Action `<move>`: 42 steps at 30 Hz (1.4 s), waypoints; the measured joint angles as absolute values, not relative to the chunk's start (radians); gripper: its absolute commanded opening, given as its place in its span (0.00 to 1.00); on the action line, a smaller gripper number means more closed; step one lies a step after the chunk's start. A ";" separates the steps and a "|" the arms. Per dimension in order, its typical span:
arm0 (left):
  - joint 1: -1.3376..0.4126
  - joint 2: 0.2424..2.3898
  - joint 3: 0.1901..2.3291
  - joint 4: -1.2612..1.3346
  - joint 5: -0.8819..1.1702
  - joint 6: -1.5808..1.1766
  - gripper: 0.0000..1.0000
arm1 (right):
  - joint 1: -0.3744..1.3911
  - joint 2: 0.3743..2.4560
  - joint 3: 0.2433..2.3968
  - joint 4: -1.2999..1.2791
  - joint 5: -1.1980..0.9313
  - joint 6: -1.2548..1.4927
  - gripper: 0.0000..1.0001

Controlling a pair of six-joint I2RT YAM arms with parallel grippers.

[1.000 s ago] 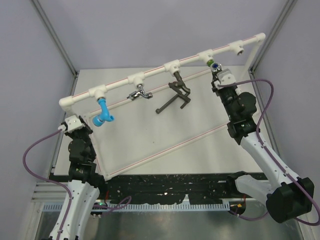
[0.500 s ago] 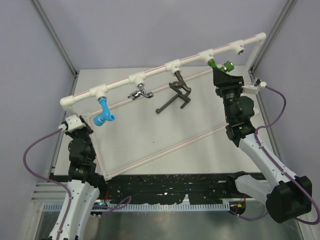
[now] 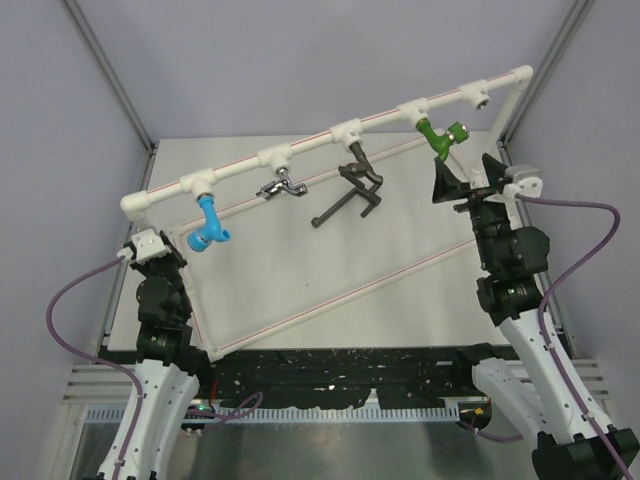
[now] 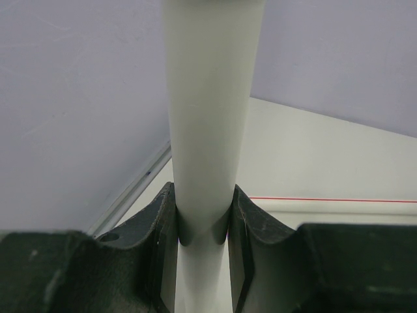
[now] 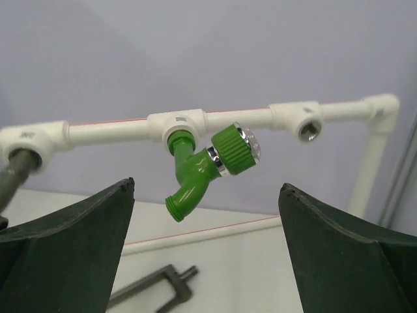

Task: Install the water faucets

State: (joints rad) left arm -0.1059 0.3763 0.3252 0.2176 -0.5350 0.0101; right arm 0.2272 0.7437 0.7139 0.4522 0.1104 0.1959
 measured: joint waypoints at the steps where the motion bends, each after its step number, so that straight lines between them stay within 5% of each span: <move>1: -0.106 0.378 0.325 0.218 -0.534 0.010 0.00 | 0.227 0.734 0.721 0.441 0.070 0.057 0.95; 12: -0.106 0.384 0.329 0.213 -0.527 0.008 0.00 | 0.227 0.760 0.869 0.089 -0.223 -1.124 0.95; 27: -0.109 0.389 0.337 0.209 -0.505 0.005 0.00 | 0.268 0.976 0.880 0.241 -0.101 -1.583 1.00; 29: -0.109 0.388 0.337 0.209 -0.504 0.005 0.00 | 0.268 1.022 0.880 0.283 -0.069 -1.610 0.93; 34: -0.109 0.388 0.337 0.208 -0.505 0.005 0.00 | 0.267 1.082 0.871 0.338 -0.007 -1.610 0.42; 38: -0.110 0.388 0.337 0.208 -0.503 0.005 0.00 | 0.268 1.082 0.852 0.395 0.015 -1.520 0.22; 42: -0.111 0.388 0.337 0.208 -0.503 0.005 0.00 | 0.268 1.069 0.830 0.442 0.000 -1.233 0.18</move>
State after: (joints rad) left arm -0.1112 0.3878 0.3367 0.2081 -0.5034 0.0048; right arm 0.2684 1.0691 0.8303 0.4416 -0.0002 -1.2331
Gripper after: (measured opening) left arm 0.329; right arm 0.441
